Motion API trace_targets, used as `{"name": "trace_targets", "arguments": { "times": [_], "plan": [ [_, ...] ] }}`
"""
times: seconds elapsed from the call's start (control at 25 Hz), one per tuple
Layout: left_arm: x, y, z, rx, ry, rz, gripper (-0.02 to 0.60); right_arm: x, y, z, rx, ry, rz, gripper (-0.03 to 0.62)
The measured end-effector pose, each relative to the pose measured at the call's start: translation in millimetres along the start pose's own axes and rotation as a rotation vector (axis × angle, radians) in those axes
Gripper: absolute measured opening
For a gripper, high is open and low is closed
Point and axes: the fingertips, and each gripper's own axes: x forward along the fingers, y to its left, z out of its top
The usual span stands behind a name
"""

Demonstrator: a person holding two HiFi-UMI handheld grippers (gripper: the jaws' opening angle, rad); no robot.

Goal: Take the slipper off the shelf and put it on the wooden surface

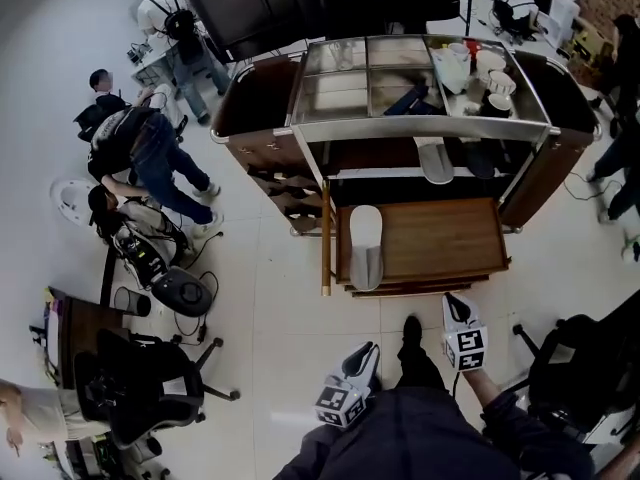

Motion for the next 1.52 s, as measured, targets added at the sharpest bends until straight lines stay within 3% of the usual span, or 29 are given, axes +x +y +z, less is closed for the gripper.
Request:
{"name": "trace_targets", "arguments": {
  "times": [0.24,0.36,0.56,0.72,0.92,1.12,1.24,1.52],
  "plan": [
    [-66,-10,-39,0.006,-0.010,-0.022,0.053,-133,97,-38,0.014,-0.019,-0.068,0.002],
    [-83,-36,-56,0.000,0.010,-0.073,0.052,-176,127,-53,0.030,0.021,-0.045,0.002],
    [-95,-71,-72,0.029,0.019,-0.161,0.052,-206,152,-54,-0.037,0.030,0.008,0.002],
    [-103,-85,-76,0.031,-0.002,-0.150,0.052,-223,169,-49,-0.055,0.003,0.042,0.002],
    [-112,-114,-76,0.064,-0.041,-0.127,0.052,-253,163,-54,-0.083,-0.030,0.078,0.002],
    [-123,-145,-107,0.013,-0.066,-0.069,0.052,-274,141,-83,-0.103,-0.050,0.106,0.002],
    [-123,-160,-128,-0.004,-0.017,-0.090,0.052,-283,128,-86,-0.082,-0.065,0.085,0.002],
    [-96,-191,-121,0.097,0.011,-0.181,0.052,-300,91,-88,-0.038,-0.115,0.001,0.002]
  ]
}}
